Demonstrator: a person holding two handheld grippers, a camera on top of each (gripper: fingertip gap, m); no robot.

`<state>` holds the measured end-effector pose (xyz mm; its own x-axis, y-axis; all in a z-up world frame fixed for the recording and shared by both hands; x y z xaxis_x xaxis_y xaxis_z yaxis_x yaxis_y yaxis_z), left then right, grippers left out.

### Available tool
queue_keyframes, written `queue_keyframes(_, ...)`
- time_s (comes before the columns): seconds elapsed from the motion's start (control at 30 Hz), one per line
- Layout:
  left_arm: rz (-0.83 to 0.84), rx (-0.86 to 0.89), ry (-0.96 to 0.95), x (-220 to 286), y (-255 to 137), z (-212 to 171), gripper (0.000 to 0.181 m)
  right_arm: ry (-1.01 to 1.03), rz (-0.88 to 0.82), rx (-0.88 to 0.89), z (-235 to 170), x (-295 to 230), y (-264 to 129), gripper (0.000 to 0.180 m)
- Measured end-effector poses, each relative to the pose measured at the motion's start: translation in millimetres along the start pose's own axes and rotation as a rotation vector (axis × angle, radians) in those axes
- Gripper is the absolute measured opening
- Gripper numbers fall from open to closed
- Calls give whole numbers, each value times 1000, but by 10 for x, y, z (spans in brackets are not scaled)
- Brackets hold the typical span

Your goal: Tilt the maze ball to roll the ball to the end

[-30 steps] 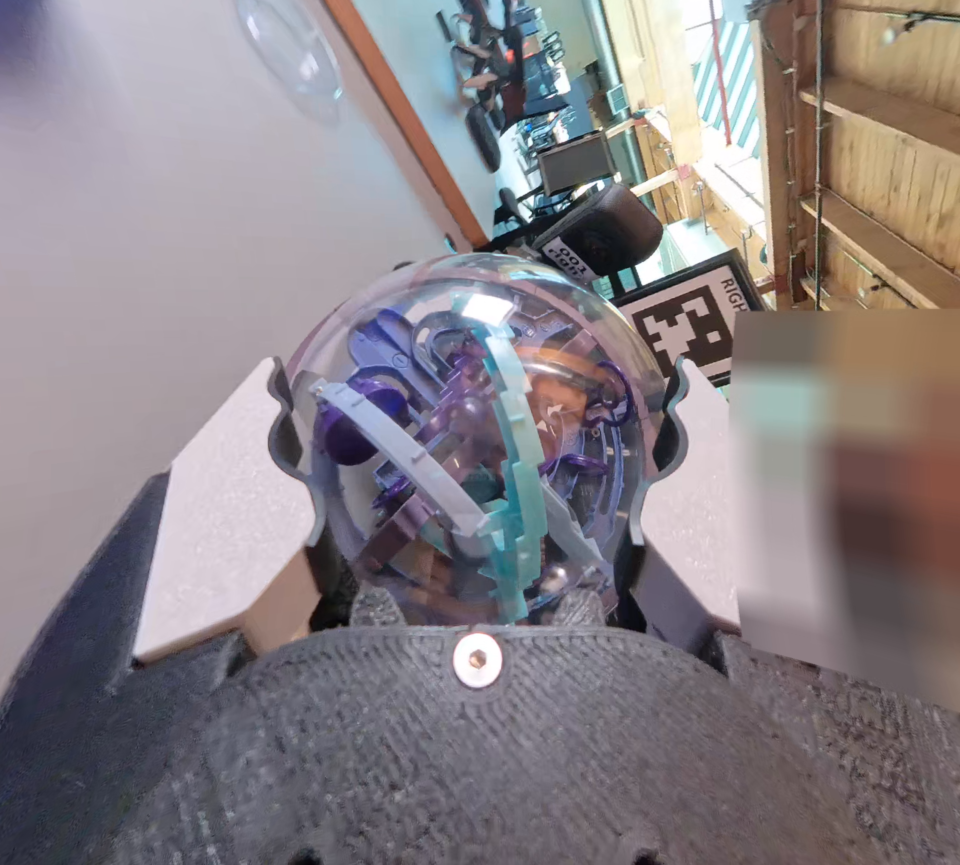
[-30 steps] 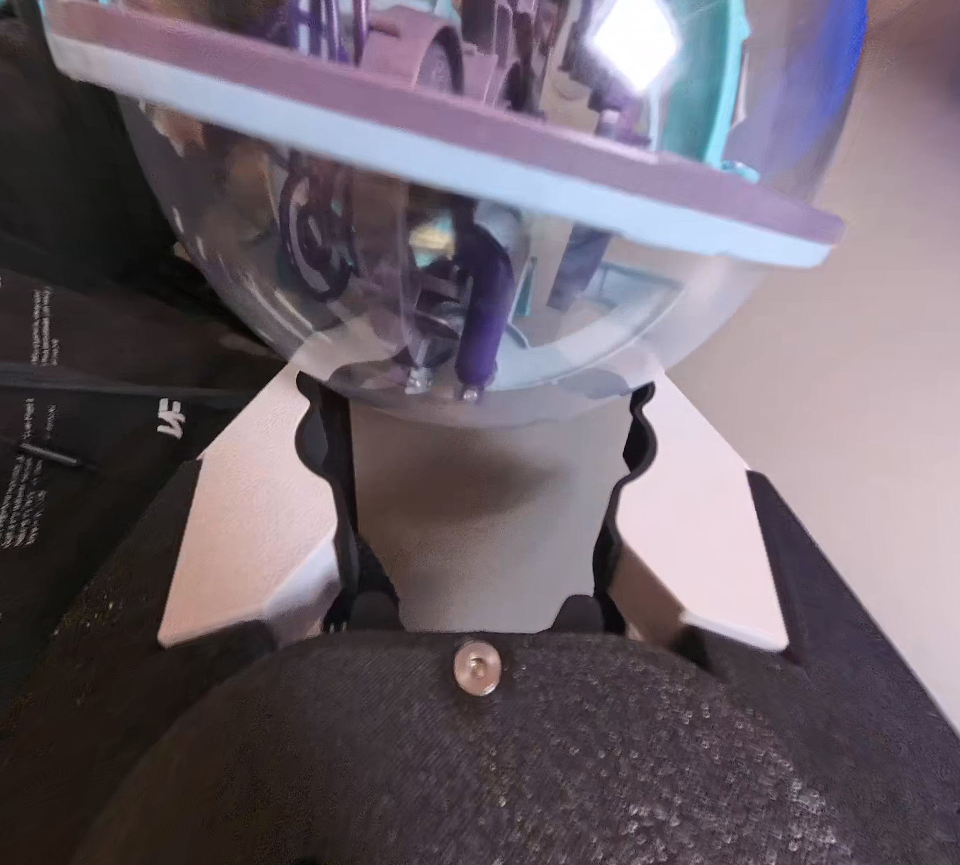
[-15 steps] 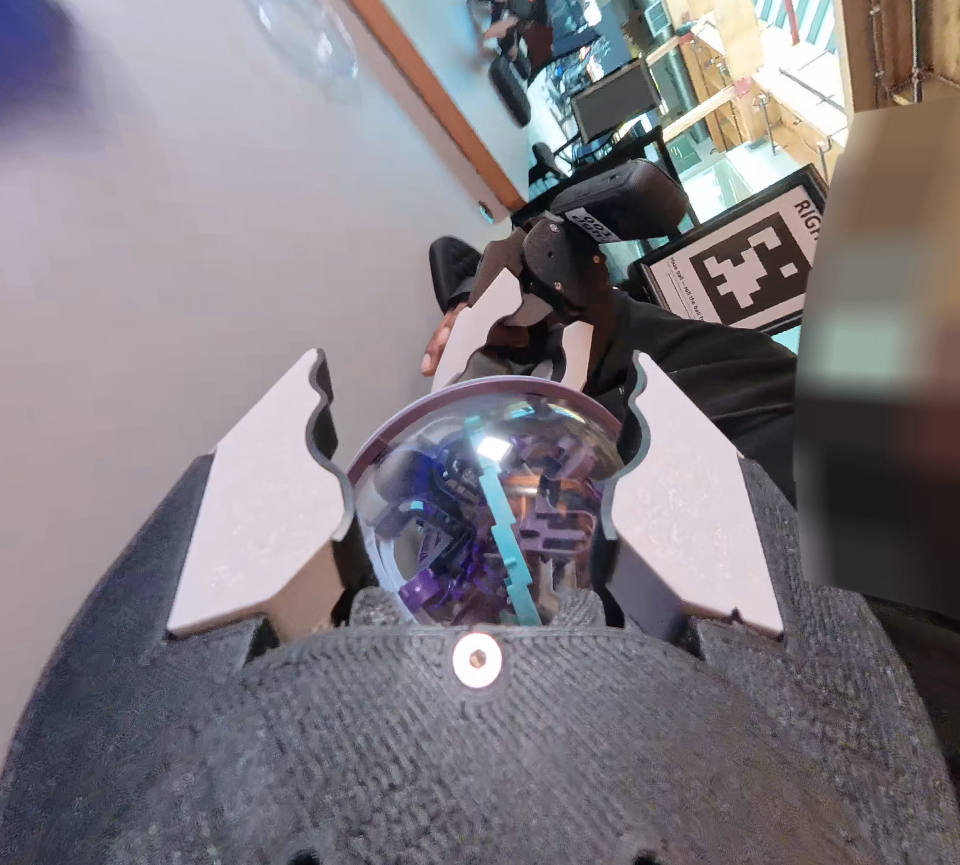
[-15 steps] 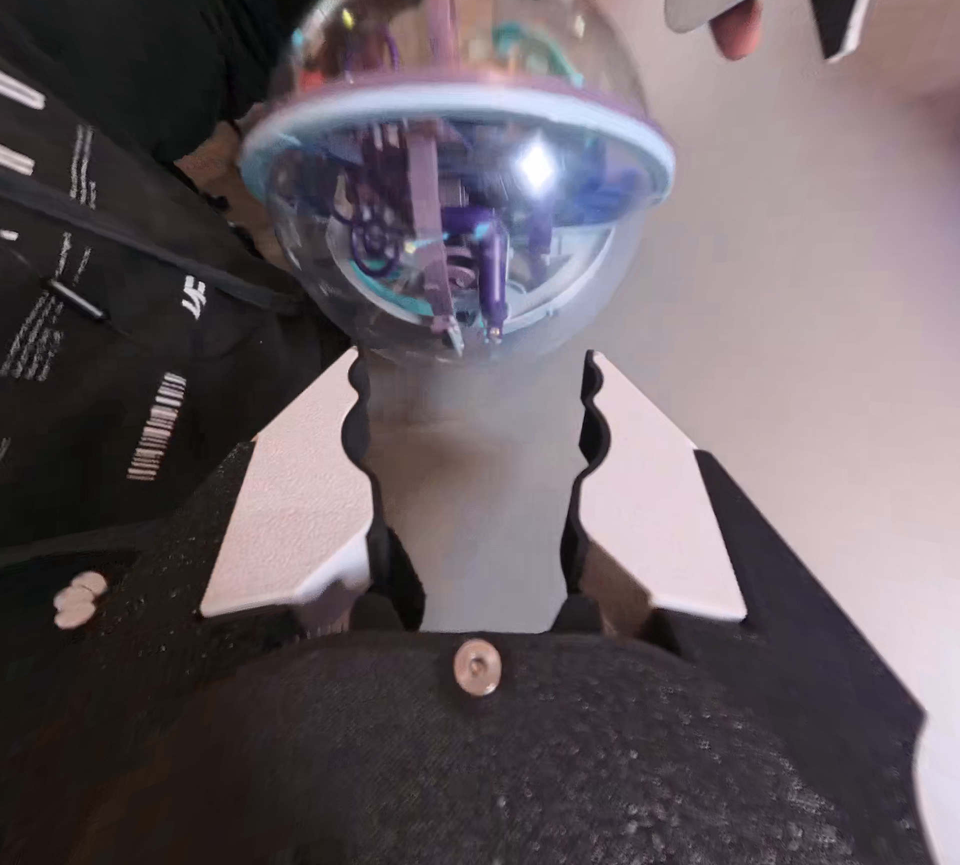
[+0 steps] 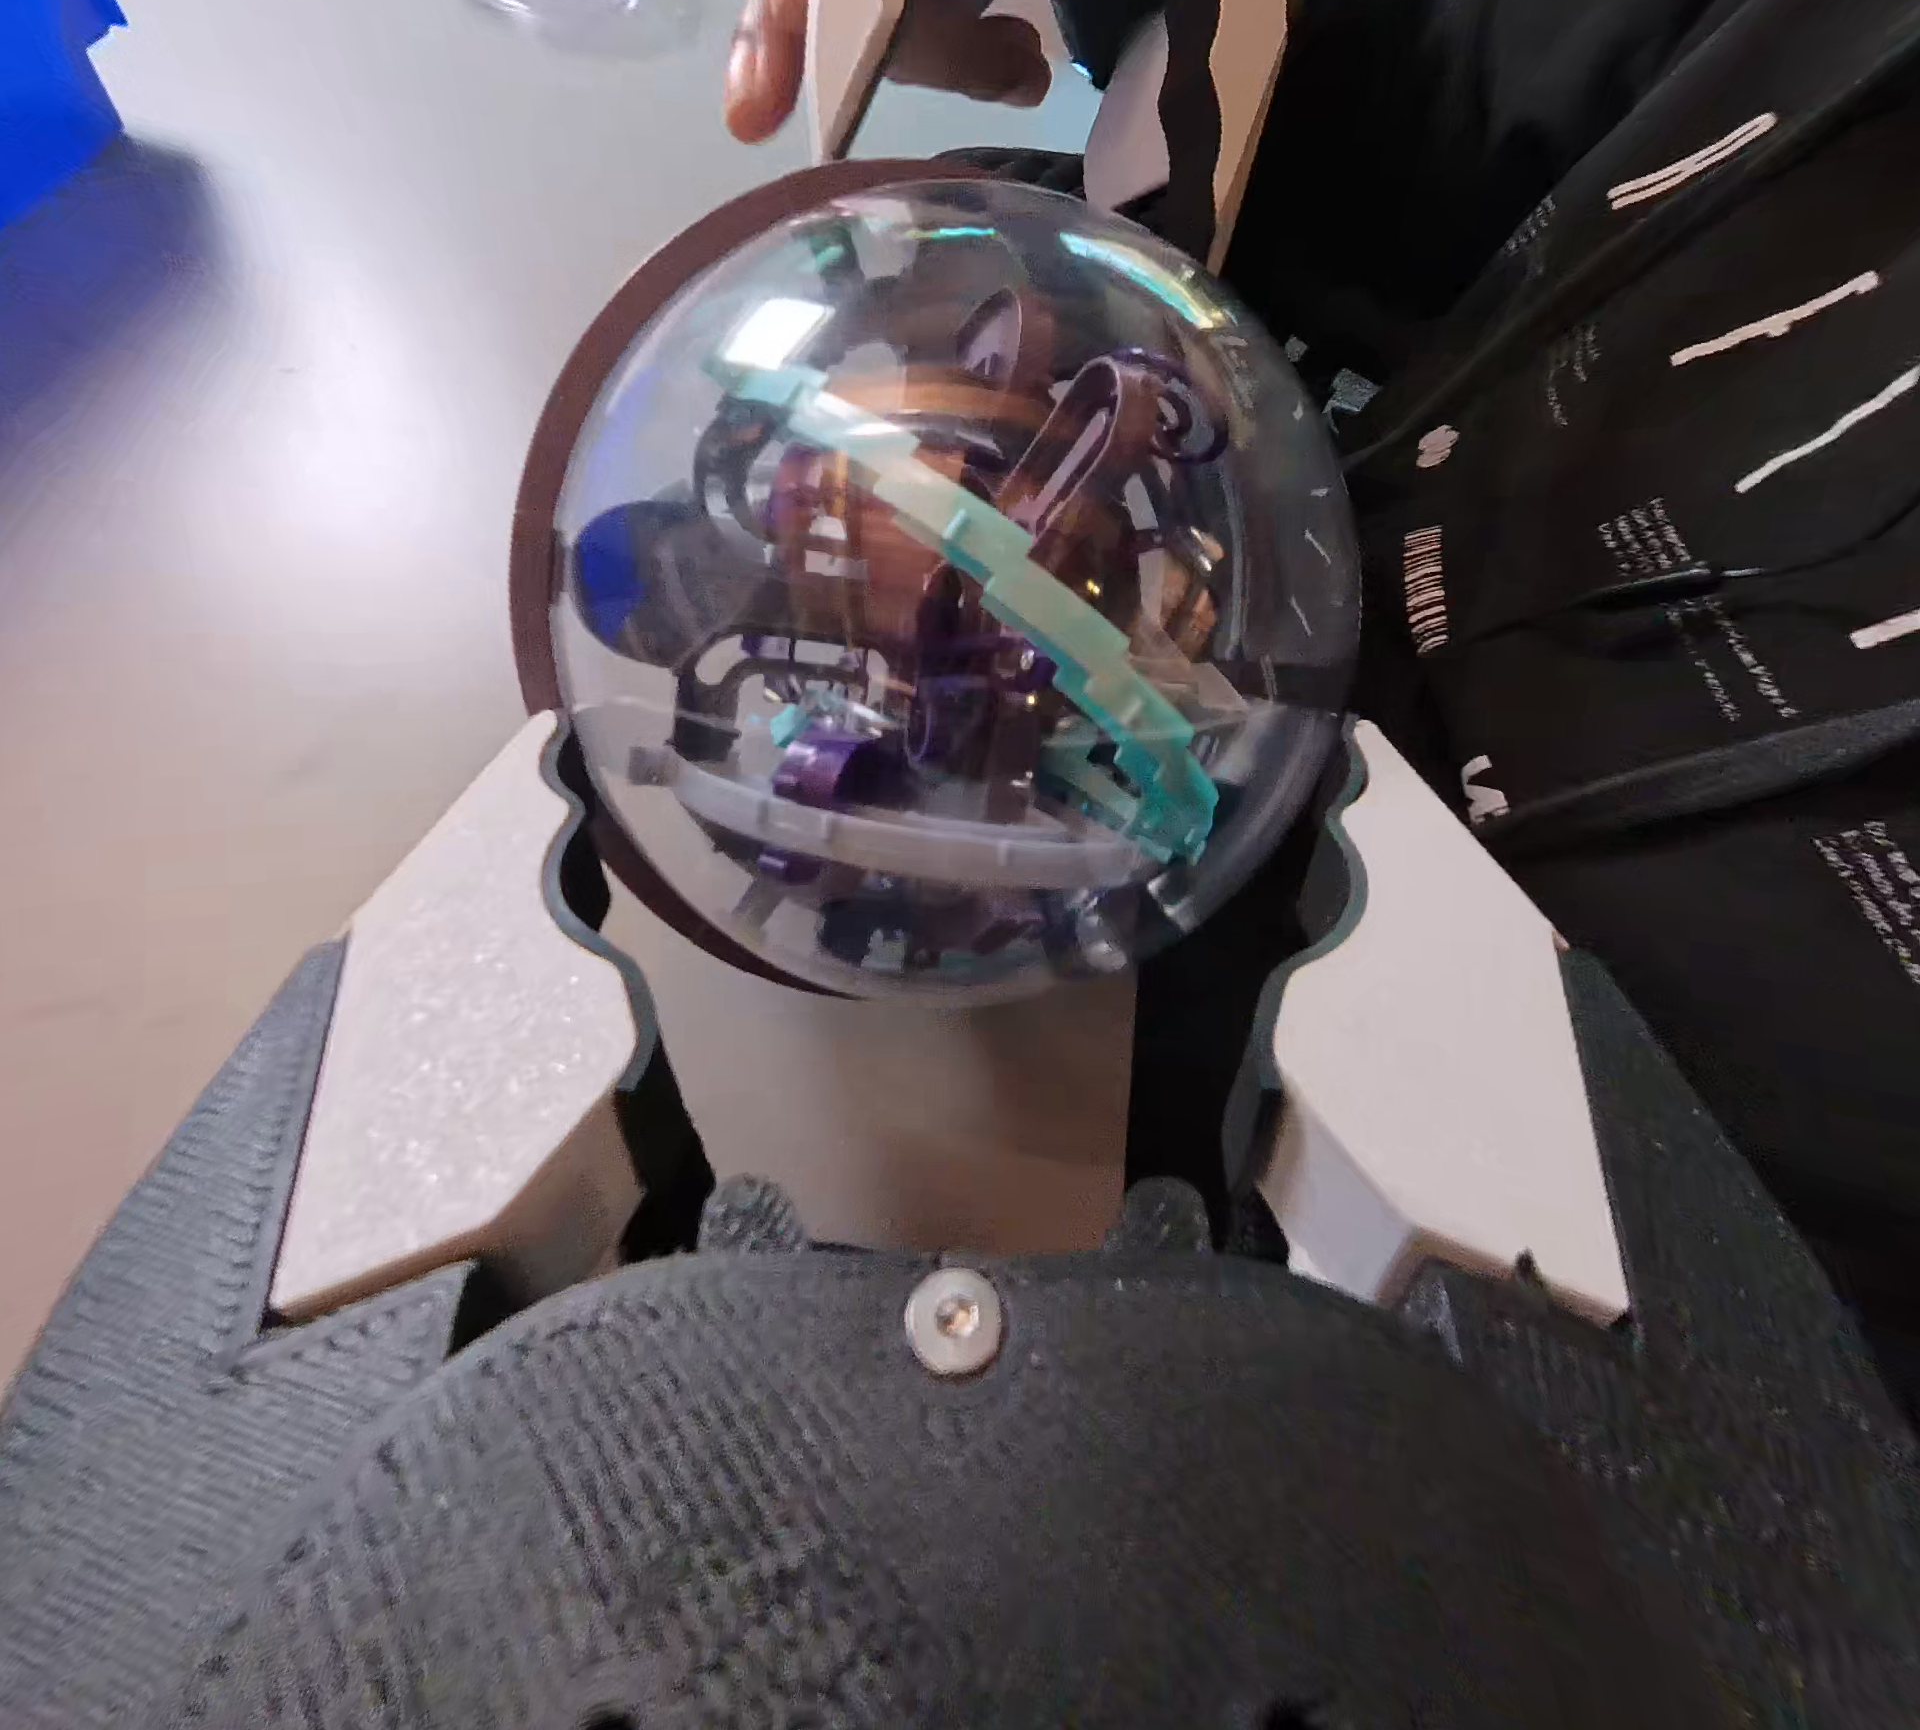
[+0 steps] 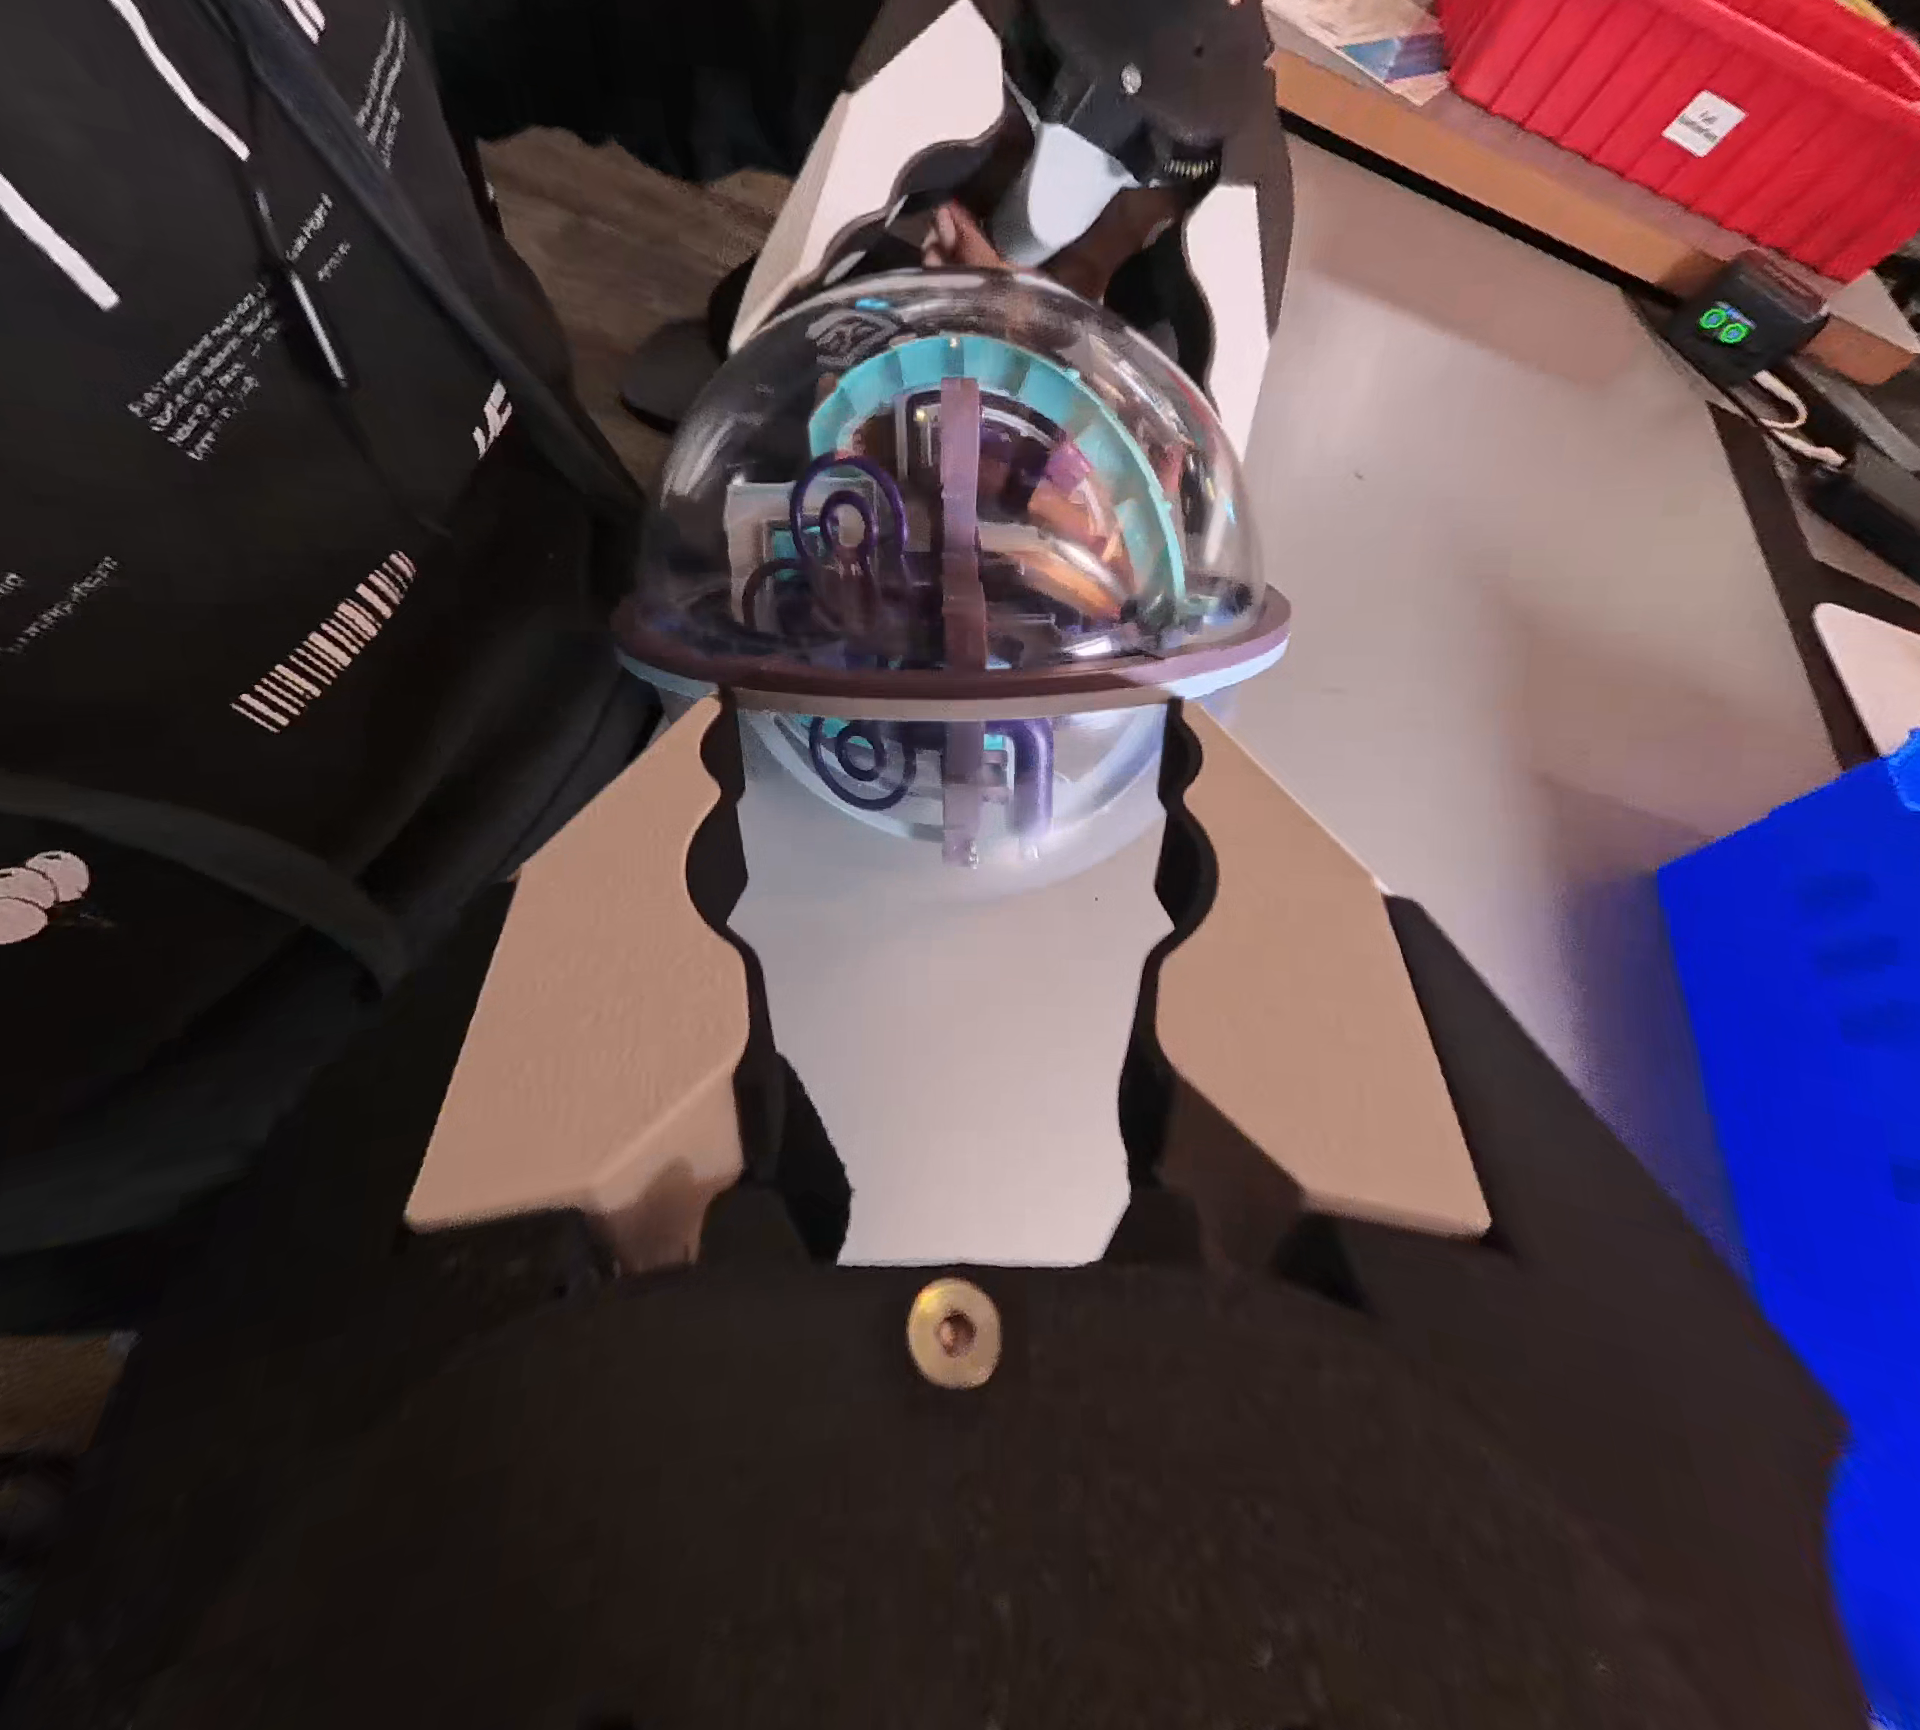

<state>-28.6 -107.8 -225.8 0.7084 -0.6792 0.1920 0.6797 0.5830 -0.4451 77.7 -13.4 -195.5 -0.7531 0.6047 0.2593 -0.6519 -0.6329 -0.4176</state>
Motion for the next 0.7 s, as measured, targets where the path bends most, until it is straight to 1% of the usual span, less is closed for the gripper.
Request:
queue_keyframes(0.1, -43, -6, -26, -71, 38, 39, 139, 60, -33, 15, -41, 20, -26, 77)
queue_keyframes(0.23, -162, 12, -100, -238, 83, 117, 139, 176, -82, 30, -160, 63, -80, 72)
queue_keyframes(0.33, -241, 53, -149, -429, 90, 235, 136, 208, -155, -22, -329, 137, -97, 52)
queue_keyframes(0.4, -278, 144, -196, -592, 52, 383, 124, 211, -159, -12, -378, 125, -93, 45)
queue_keyframes(0.43, -284, 191, -221, -683, 27, 454, 117, 216, -146, 12, -371, 104, -90, 37)
queue_keyframes(0.47, -280, 217, -243, -773, 14, 493, 113, 216, -137, 35, -360, 88, -88, 31)
queue_keyframes(0.5, -272, 224, -262, -850, 12, 506, 113, 210, -136, 46, -362, 82, -86, 24)
queue_keyframes(0.53, -262, 233, -279, -908, 4, 518, 111, 200, -146, 47, -375, 90, -85, 22)
queue_keyframes(0.57, -245, 241, -280, -952, -14, 528, 110, 192, -167, 45, -394, 113, -86, 24)
queue_keyframes(0.7, -167, 288, -203, -965, -249, 550, 111, 127, -249, 42, -437, 181, -62, 41)
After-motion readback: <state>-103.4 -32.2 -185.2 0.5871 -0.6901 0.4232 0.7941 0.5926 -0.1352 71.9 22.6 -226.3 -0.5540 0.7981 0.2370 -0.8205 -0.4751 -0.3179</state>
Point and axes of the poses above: each gripper's, where its closed fingertips meet, y out along the fingers, z out of its top, x = y × z across the jaws, the point moved 4 cm from there along -y, back along the fingers, and after that the axes turned 3 degrees about x, right-handed, at the moved point
